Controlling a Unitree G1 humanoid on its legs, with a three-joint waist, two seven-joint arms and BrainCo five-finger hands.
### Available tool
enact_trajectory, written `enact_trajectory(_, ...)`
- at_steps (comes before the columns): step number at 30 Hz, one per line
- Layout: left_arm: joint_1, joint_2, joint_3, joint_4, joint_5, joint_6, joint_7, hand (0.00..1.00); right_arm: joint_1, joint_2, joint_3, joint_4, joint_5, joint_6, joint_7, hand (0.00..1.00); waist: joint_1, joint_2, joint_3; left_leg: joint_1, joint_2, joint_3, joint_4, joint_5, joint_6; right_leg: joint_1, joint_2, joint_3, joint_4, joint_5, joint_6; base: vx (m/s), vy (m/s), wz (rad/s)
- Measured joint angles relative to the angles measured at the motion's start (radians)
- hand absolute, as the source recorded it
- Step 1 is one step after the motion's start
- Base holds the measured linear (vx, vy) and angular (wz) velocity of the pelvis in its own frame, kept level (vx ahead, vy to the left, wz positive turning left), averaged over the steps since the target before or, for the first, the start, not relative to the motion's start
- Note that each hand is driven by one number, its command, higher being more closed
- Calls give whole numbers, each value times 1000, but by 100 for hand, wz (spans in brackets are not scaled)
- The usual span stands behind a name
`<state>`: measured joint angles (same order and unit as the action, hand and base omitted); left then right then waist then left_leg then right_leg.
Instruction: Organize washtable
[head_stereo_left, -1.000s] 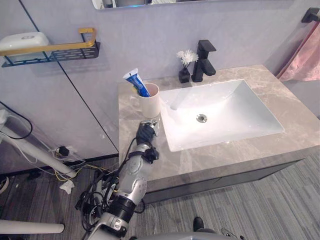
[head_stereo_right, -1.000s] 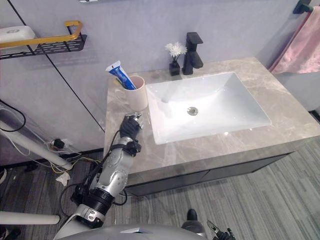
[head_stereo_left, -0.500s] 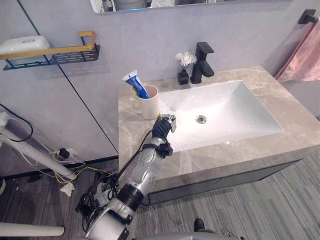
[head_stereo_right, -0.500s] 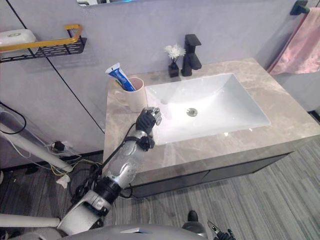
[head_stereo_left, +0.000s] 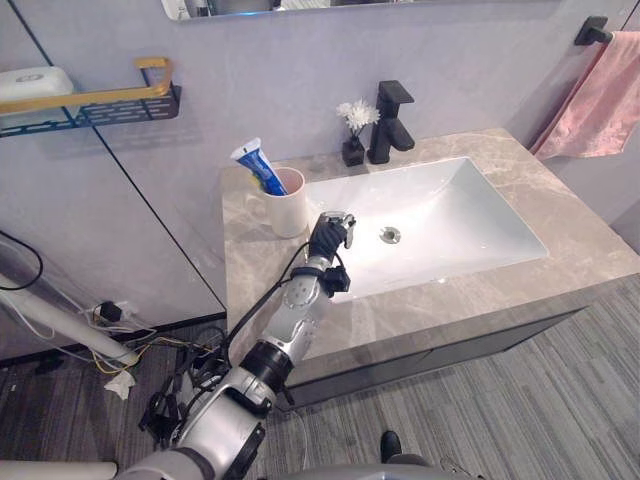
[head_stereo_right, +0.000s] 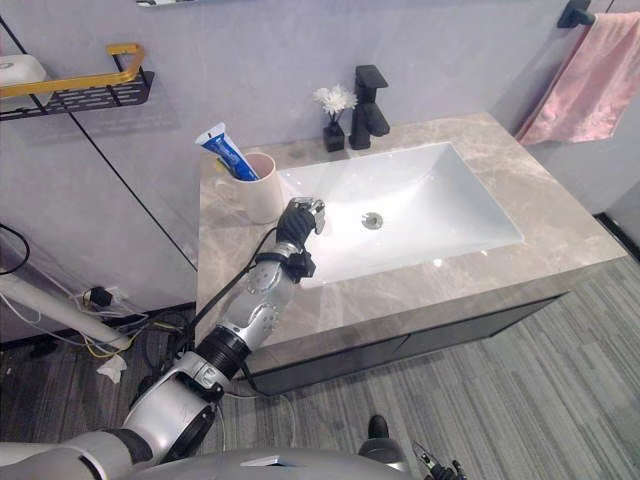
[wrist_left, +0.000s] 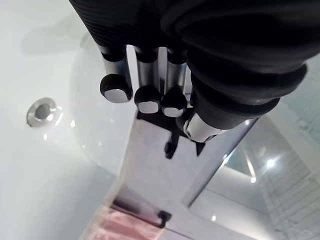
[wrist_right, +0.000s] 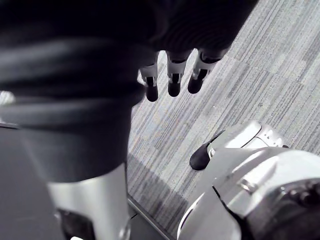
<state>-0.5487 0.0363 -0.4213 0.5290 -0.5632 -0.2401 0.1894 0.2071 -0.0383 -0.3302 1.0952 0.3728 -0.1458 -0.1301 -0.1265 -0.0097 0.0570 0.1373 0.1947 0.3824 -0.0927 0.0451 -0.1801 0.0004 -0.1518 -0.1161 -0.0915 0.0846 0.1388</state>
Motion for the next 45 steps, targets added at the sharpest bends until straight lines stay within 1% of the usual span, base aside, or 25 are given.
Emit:
enact_trajectory(3,-30,-2,7,29,2,0,1,100,0,3,-8,-1,0,0,0,0,0,0,0,0,0,2,0,0,0,-2,1,3,0,0,0,6,0,-2)
enact_trajectory(7,-45,-2,71,47,3,0,19,100,3,9,-28,-1,0,1,0,0,-3,0,0,3,0,7,0,-1,-1,-3,1,8,0,1,1,0,0,-5)
enact_trajectory(8,-61,5,136,99,4,0,39,100,8,9,-29,-3,0,1,1,0,-2,1,1,9,0,18,0,-2,-3,-5,2,18,0,4,1,-17,0,-14)
enact_trajectory(9,-65,5,147,101,4,1,40,100,9,9,-29,-4,-1,2,1,0,-2,1,1,9,0,18,0,-2,-3,-5,2,19,0,4,1,-21,-1,-12)
enact_trajectory(15,-83,6,161,108,4,0,44,100,13,9,-37,-5,-1,2,2,0,-2,5,3,8,0,21,0,-2,-3,-8,3,21,0,4,1,1,0,-1)
enact_trajectory(21,-90,9,228,144,5,2,59,100,16,16,-66,-5,-1,3,10,0,-5,10,6,9,0,23,0,-3,-4,-10,4,23,0,4,1,0,0,0)
enact_trajectory(25,-90,17,236,152,14,2,61,100,17,16,-66,-5,-1,3,10,0,-4,10,6,9,0,24,0,-4,-5,-11,4,25,0,4,1,4,0,-2)
enact_trajectory(26,-90,18,260,186,25,12,63,100,17,16,-67,-5,-1,3,12,0,-5,10,6,9,0,26,0,-6,-7,-15,5,32,0,5,1,15,-2,-10)
enact_trajectory(27,-90,20,268,186,25,12,64,100,18,16,-67,-5,-1,3,12,0,-5,10,7,11,0,28,0,-6,-8,-15,6,34,0,5,0,15,-2,-10)
enact_trajectory(32,-90,21,267,187,31,12,65,100,18,16,-68,-5,-1,3,13,0,-4,11,7,11,0,28,0,-7,-9,-15,5,34,0,5,0,0,0,0)
enact_trajectory(36,-90,20,266,196,64,12,61,100,18,16,-69,-5,-1,3,14,0,-3,12,8,11,0,28,0,-7,-9,-15,5,34,0,5,0,0,0,0)
enact_trajectory(45,-90,20,266,199,86,10,56,100,19,7,-72,-9,-1,2,16,0,-3,31,16,14,0,28,0,-8,-10,-12,6,34,0,5,0,0,0,0)
